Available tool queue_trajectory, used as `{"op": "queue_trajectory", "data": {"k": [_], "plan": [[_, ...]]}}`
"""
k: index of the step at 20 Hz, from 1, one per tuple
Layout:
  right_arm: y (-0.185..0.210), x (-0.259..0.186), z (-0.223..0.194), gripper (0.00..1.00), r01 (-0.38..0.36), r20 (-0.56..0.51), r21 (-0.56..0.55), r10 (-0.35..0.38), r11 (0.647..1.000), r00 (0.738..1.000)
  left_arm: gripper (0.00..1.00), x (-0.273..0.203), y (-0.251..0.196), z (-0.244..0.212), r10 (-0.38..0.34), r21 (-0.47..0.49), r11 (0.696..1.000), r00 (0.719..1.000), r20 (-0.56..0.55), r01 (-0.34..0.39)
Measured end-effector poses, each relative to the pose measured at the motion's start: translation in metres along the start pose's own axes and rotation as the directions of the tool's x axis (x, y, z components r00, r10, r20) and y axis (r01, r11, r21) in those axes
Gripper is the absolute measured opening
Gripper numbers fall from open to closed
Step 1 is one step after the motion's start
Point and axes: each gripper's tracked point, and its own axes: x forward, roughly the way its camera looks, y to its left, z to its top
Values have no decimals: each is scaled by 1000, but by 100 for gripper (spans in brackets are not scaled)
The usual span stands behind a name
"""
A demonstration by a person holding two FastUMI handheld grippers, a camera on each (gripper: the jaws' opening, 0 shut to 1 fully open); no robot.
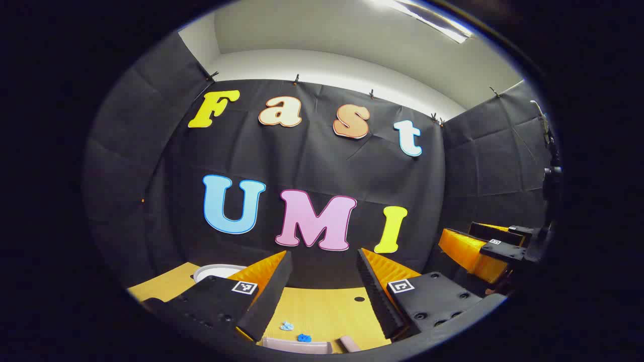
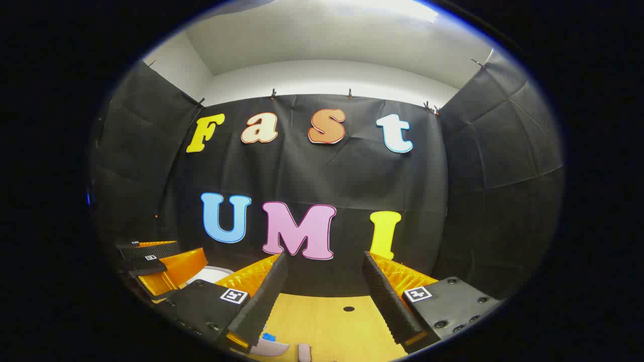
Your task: Pick up the small broom and dustpan from the desktop, sweep the trash into the dustpan with the broom, and then empty the trash into the garbage bin.
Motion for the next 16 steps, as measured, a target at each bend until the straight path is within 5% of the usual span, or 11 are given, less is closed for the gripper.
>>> {"op": "queue_trajectory", "data": {"k": [16], "plan": [[-3, 9, -9, 96, 42, -27, 13, -42, 999, 999, 77, 5, -12, -6, 5, 100, 995, 999, -53, 0]]}}
